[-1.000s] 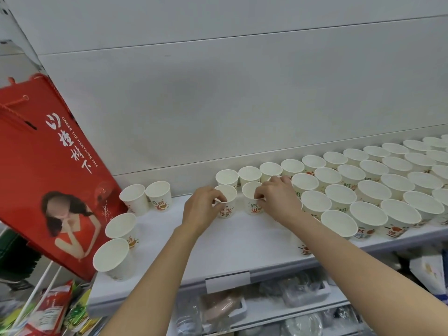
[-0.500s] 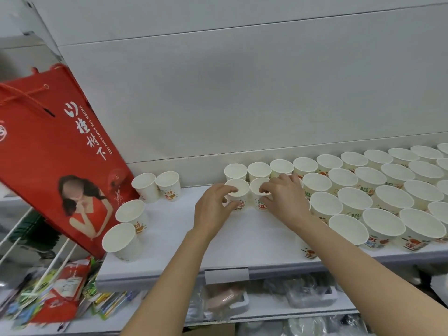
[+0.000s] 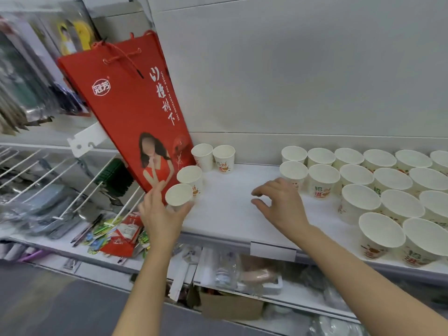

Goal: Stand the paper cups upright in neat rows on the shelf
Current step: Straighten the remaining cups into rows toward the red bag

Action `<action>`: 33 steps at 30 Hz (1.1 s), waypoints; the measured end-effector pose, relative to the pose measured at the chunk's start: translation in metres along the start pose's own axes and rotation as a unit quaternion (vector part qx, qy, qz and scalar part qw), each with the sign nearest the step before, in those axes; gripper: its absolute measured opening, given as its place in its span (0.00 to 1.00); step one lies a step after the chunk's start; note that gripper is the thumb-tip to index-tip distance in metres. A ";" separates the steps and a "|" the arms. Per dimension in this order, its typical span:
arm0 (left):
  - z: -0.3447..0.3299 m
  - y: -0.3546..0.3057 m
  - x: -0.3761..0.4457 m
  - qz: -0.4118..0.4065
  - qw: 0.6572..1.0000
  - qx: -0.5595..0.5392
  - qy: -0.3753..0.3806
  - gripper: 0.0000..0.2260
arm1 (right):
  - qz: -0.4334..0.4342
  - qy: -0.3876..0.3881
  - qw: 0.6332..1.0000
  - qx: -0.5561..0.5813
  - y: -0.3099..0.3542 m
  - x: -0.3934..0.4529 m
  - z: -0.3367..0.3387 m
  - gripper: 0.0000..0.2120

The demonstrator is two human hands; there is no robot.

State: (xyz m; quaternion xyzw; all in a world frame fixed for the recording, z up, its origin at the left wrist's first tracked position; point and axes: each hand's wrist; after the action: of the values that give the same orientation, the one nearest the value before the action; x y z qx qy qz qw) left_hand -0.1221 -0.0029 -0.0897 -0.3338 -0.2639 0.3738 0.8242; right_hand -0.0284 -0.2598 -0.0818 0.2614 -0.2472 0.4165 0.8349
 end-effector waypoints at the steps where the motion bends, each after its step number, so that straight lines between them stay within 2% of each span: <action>1: 0.000 0.001 0.004 0.015 0.999 -0.001 0.032 0.39 | -0.011 0.003 1.000 0.027 0.008 0.007 -0.009 0.08; 4: -0.004 0.003 0.014 0.023 0.996 -0.018 0.085 0.41 | -0.056 0.018 0.994 0.091 0.030 0.032 -0.034 0.14; 8: -0.006 0.014 0.026 0.027 0.990 -0.070 0.117 0.34 | -0.080 0.024 0.987 0.134 0.050 0.071 -0.065 0.23; 10: 0.000 0.021 0.029 0.035 0.986 -0.101 0.125 0.34 | -0.087 0.025 0.985 0.149 0.057 0.091 -0.079 0.27; 14: 0.019 0.032 0.035 0.028 0.983 -0.114 0.141 0.33 | -0.075 0.073 0.983 0.148 0.059 0.118 -0.108 0.36; 18: 0.032 0.037 0.044 0.028 0.980 -0.106 0.165 0.33 | -0.099 0.130 0.978 0.130 0.061 0.127 -0.131 0.43; 20: 0.035 0.035 0.042 0.016 0.981 -0.094 0.170 0.33 | -0.110 0.128 0.977 0.132 0.063 0.126 -0.138 0.42; 25: 0.031 0.018 0.028 0.003 0.980 -0.097 0.174 0.32 | -0.144 0.029 0.979 0.139 0.063 0.105 -0.124 0.26; 30: 0.009 -0.006 0.018 0.002 0.979 -0.096 0.178 0.33 | -0.126 0.103 0.984 0.070 0.045 0.079 -0.093 0.37; 33: 0.003 -0.006 0.017 0.015 0.980 -0.090 0.179 0.32 | -0.061 0.114 0.990 0.056 0.047 0.080 -0.085 0.36</action>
State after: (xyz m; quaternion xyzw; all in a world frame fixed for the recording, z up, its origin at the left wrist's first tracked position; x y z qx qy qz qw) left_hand -0.1110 0.0087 -0.0799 -0.4718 -0.1394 0.2950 0.8191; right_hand -0.0079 -0.1352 -0.0836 0.2733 -0.1105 0.4049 0.8656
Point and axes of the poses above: each hand's wrist, its own x-axis towards the middle knuckle, its own z-axis out of the back of the hand, y = z × x, and after that the axes turned 15 degrees about z, right-handed
